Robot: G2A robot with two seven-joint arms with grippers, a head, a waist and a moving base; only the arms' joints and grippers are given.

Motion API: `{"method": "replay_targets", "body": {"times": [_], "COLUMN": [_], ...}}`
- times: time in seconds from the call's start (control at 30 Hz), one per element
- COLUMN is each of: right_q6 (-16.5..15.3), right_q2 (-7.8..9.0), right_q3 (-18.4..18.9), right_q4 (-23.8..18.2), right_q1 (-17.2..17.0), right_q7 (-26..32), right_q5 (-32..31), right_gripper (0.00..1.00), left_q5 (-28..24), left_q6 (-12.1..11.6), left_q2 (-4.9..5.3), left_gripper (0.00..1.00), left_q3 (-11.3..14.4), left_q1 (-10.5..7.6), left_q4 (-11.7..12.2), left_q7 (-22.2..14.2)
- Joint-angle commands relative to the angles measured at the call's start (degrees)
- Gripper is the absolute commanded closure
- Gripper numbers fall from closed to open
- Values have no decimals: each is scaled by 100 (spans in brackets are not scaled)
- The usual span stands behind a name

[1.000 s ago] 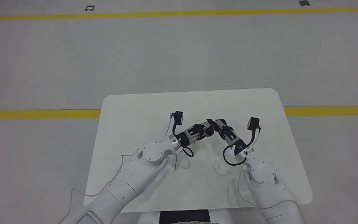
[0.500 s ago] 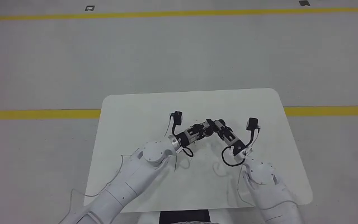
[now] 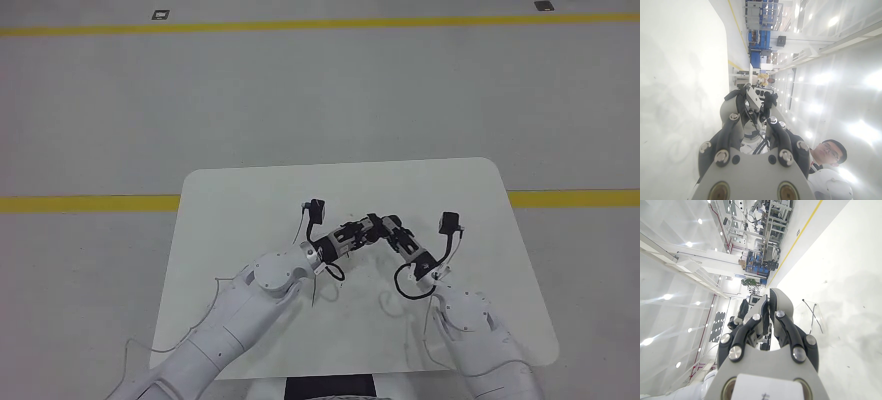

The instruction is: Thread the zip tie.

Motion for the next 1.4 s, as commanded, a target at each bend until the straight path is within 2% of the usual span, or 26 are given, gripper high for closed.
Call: {"method": "replay_targets", "body": {"times": [0.0, 0.17, 0.3, 0.5, 0.63, 0.97, 1.2, 1.37], "right_q6": [0, 0, 0, 0, 0, 0, 0, 0], "right_q2": [6, 23, 35, 54, 66, 96, 119, 135], "right_q3": [-11, -35, -54, -80, -94, -114, -115, -136], "right_q4": [3, -2, -1, 3, 4, -34, -81, -106], "right_q1": [4, 9, 11, 17, 21, 6, -22, -44], "right_q7": [-1, -4, -11, -19, -13, -43, -109, -148], "right_q5": [16, 31, 36, 45, 53, 55, 26, -20], "right_gripper": [100, 100, 100, 100, 100, 100, 100, 100], "left_q5": [-9, -6, -7, -11, -21, -28, -13, 3], "left_q6": [-1, 1, -1, 7, 14, 12, 15, 36], "left_q2": [1, 5, 7, 8, 7, 6, 11, 18], "left_gripper": [78, 77, 80, 91, 93, 91, 82, 83], "left_q3": [0, -5, -5, 5, 10, 22, 14, 10], "left_q1": [4, 11, 19, 25, 27, 15, 26, 45], "left_q4": [-1, -3, -9, 8, 12, 25, 21, 2], "left_q7": [-1, 11, 23, 33, 34, 31, 66, 79]}}
